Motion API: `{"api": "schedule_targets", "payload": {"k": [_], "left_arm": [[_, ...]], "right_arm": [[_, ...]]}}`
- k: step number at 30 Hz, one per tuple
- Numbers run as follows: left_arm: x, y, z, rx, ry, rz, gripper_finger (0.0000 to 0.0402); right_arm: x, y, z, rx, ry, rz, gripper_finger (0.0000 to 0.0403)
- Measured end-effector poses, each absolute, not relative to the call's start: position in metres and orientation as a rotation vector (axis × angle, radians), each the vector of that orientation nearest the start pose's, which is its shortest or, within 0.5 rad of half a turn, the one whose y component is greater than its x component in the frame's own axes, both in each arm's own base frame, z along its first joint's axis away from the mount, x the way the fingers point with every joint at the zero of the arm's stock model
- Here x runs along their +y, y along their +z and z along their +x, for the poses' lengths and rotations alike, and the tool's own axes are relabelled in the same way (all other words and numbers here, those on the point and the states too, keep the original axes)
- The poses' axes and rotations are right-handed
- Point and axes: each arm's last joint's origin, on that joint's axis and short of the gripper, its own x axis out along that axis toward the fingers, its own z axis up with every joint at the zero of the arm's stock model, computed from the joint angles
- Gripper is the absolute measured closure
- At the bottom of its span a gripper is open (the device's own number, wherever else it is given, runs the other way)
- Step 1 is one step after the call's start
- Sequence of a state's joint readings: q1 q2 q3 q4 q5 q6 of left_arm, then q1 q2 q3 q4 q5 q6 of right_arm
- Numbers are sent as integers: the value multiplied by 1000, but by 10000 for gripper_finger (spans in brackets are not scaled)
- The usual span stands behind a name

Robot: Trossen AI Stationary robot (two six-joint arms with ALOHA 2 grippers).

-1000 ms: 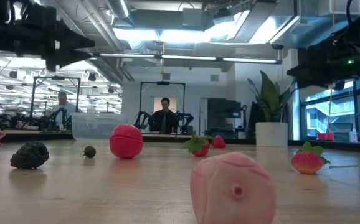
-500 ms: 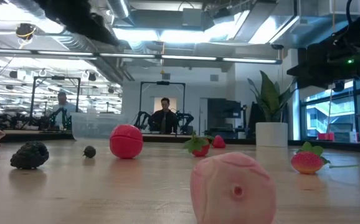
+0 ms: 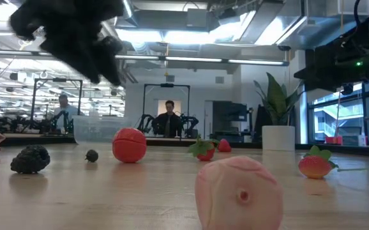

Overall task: Pick and placing Produce into tupperware
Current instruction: Put the blueberry into the transparent container

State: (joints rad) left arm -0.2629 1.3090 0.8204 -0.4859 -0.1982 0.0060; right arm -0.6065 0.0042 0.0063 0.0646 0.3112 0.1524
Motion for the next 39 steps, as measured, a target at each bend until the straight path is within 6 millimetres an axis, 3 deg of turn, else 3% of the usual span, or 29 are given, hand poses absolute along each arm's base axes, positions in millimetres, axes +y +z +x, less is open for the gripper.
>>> {"api": "schedule_targets", "payload": {"k": [7, 14, 30, 39], "left_arm": [[-79, 182, 258, 1041, -23, 129, 163], [-91, 163, 269, 1043, -15, 15, 178], [-100, 139, 272, 1123, 17, -25, 183], [-100, 138, 272, 1119, 20, -24, 181]], "right_arm": [[-62, 171, 74, -138, -911, 131, 134], [-62, 171, 74, -137, -910, 129, 134], [-62, 172, 74, -137, -910, 128, 134], [-62, 172, 74, -138, -911, 128, 134]]}}
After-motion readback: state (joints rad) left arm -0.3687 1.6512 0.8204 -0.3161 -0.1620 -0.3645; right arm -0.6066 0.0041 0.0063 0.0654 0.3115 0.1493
